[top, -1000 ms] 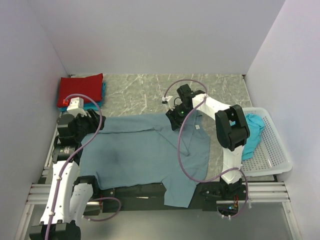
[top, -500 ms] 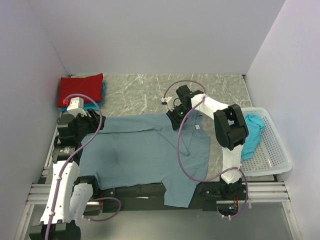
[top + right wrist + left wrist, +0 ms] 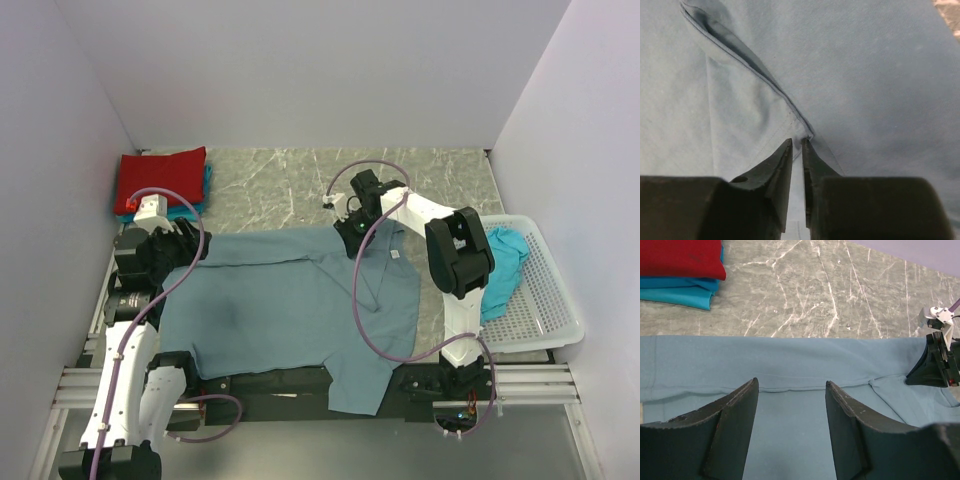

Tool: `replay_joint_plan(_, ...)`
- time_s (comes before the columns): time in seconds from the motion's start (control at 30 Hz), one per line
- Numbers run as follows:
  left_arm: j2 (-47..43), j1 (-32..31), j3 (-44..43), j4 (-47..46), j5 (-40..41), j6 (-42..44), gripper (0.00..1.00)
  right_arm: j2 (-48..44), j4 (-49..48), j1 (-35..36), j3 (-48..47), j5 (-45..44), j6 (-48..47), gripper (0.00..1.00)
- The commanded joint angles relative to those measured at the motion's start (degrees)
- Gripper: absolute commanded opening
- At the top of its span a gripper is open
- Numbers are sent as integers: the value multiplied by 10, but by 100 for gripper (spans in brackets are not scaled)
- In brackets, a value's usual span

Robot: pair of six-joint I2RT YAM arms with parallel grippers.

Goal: Fold and stack the t-shirts
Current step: Fold the tshirt

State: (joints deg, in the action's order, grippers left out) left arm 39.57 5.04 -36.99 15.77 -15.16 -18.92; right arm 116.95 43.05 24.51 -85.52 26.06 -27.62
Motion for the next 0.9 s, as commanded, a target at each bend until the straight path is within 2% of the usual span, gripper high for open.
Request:
replay_joint_plan(0.0, -6, -1, -20, -18, -7, 5, 61, -26, -10, 5, -10, -8, 1, 24)
replay_joint_plan(0.1, -5, -1, -20, -18, -8, 4, 61, -22, -9, 5, -13, -12, -1, 34)
replay_joint_plan(0.27, -5, -2, -20, -18, -7, 3, 62, -3, -2, 7, -27, -10, -1, 42)
replay_joint_plan(0.5, -4, -2, -20, -19, -9, 4, 62, 13, -2, 12, -34, -13, -1, 43)
replay_joint_plan(0.63, -4, -1, -20, -18, -9, 4, 62, 16, 0, 19, -35, -9, -2, 36)
replay_joint_plan(0.87, -8, -1, -20, -16, -7, 5, 61, -19, 5, 26, -22, -12, -4, 14)
